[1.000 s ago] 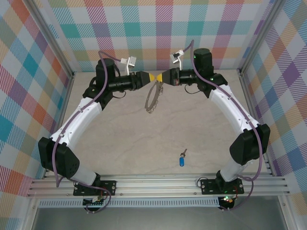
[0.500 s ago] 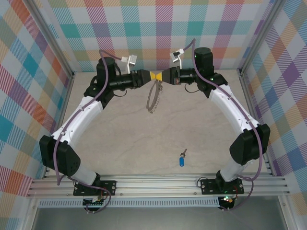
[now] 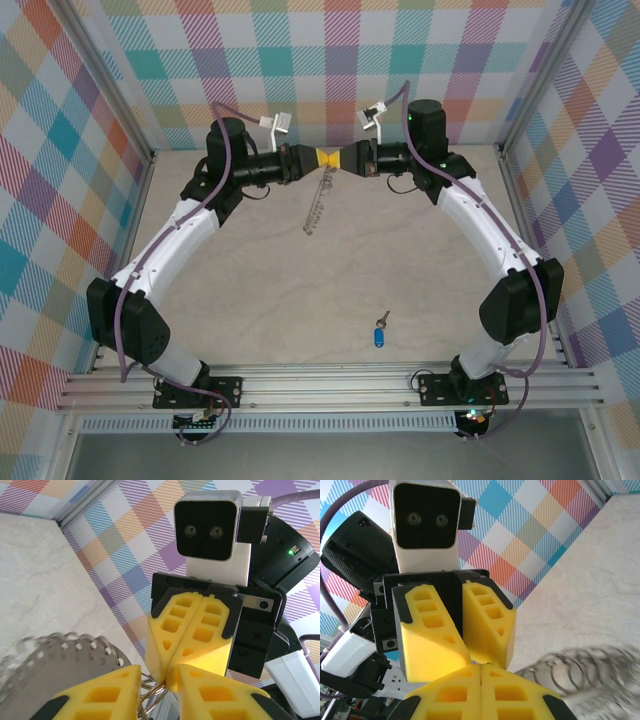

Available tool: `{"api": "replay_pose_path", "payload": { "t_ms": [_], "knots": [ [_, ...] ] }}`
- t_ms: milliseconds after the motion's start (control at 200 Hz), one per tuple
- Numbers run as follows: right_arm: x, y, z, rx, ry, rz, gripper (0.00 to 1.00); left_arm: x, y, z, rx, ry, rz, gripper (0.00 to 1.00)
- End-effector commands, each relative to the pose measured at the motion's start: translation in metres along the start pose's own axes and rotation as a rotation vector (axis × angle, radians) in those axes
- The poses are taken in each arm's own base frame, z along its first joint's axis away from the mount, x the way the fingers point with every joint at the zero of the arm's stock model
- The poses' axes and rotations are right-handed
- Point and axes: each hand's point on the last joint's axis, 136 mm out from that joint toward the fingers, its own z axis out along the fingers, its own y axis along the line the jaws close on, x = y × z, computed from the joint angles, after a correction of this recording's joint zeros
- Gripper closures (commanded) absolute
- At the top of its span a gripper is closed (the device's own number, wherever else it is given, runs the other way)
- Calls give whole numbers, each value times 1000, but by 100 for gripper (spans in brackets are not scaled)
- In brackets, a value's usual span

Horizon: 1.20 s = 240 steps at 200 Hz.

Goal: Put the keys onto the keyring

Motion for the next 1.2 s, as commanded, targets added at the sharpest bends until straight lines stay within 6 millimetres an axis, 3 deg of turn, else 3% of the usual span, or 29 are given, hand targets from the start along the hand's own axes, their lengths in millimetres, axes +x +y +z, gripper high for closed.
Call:
{"api": "replay_pose_path", "payload": {
  "t_ms": [0,180,375,565,665,755,900,1195],
  "knots": [
    [3,-1,5,-10,2,-24,100,11,-33,-4,81,24,53,79],
    [5,-5,6,-10,6,-17,100,15,-34,-4,77,31,51,85],
    [6,-8,7,-10,7,-8,100,24,-34,5,70,62,59,100],
    [2,-11,6,12,-14,3,100,26,-26,6,17,65,77,100],
    [-8,-19,-4,46,-73,28,63,20,-26,4,-8,33,101,100],
    [-21,-27,-24,81,-162,56,50,13,-27,1,-32,-5,133,100],
    [-28,-32,-50,111,-263,101,45,2,-31,-5,-59,-73,208,100],
    [-13,-36,-50,53,-286,134,46,-21,-47,-17,-46,-236,380,100]
  ]
}}
